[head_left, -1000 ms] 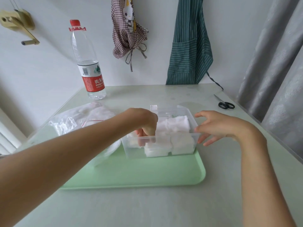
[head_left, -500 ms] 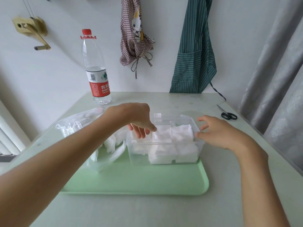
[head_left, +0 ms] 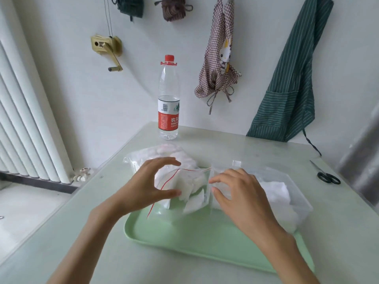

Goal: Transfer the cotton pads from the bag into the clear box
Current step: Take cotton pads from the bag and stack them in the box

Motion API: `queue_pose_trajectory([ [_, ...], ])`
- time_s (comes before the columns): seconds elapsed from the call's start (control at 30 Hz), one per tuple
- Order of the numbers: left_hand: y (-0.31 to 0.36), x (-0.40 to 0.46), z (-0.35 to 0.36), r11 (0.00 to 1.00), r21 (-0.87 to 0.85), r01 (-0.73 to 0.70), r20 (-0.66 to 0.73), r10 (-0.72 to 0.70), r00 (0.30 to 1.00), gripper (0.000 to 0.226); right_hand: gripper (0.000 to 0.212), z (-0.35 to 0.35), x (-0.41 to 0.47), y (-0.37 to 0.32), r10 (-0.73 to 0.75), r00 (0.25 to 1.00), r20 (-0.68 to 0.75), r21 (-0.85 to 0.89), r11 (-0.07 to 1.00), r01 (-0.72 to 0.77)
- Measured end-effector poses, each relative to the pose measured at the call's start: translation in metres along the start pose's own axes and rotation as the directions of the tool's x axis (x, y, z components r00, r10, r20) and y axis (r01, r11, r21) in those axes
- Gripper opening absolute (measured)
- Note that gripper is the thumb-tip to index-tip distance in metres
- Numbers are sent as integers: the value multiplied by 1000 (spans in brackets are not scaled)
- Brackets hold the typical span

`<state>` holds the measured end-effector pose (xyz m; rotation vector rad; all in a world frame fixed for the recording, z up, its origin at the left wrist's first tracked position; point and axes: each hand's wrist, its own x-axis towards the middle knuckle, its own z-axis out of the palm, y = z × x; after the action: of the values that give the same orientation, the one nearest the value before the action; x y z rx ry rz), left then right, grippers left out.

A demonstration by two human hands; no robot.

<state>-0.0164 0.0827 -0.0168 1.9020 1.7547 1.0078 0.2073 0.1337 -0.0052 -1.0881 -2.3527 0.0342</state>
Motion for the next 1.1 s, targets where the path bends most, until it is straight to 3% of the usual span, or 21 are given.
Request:
queue_pose_trajectory([
  [0.07, -9, 10, 4, 1000, 14, 24, -13, -24, 1000, 49, 8, 13, 8, -11, -61, 998, -25, -85, 995, 59],
  [0.2, -22, 24, 6, 997, -22, 76, -123, -79, 989, 23, 17, 37, 19, -34, -156, 977, 142, -304, 933, 193],
  [0.33, -35, 24, 6, 979, -161, 125, -196, -155, 968, 30, 11, 31, 26, -43, -35, 951, 309, -451, 875, 179],
  [0.43, -39, 24, 4, 951, -267, 157, -192, -212, 958, 30, 13, 34, 28, -44, -22, 880, 474, -497, 818, 288],
  [0.57, -37, 25, 5, 962, -242, 124, -175, -169, 970, 30, 25, 50, 29, -47, 12, 845, 535, -550, 764, 338],
  [0.63, -37, 25, 5, 976, -191, 105, -163, -137, 977, 33, 26, 54, 31, -47, 10, 864, 503, -552, 774, 312],
  [0.77, -37, 24, 4, 987, -137, 86, -148, -106, 983, 35, 31, 56, 27, -43, -52, 900, 432, -453, 851, 266],
  [0.93, -34, 21, 1, 992, -51, 114, -123, -120, 985, 37, 22, 28, 14, -37, -121, 943, 311, -107, 981, 161],
  [1.03, -21, 17, -5, 995, -8, 96, -87, -97, 991, 25, 9, 5, 10, -31, -64, 980, 188, 86, 995, 48],
  [1.1, -3, 15, -11, 999, 21, 32, -108, -30, 994, 25, 13, -9, 10, -22, 39, 975, 217, 283, 954, -101],
])
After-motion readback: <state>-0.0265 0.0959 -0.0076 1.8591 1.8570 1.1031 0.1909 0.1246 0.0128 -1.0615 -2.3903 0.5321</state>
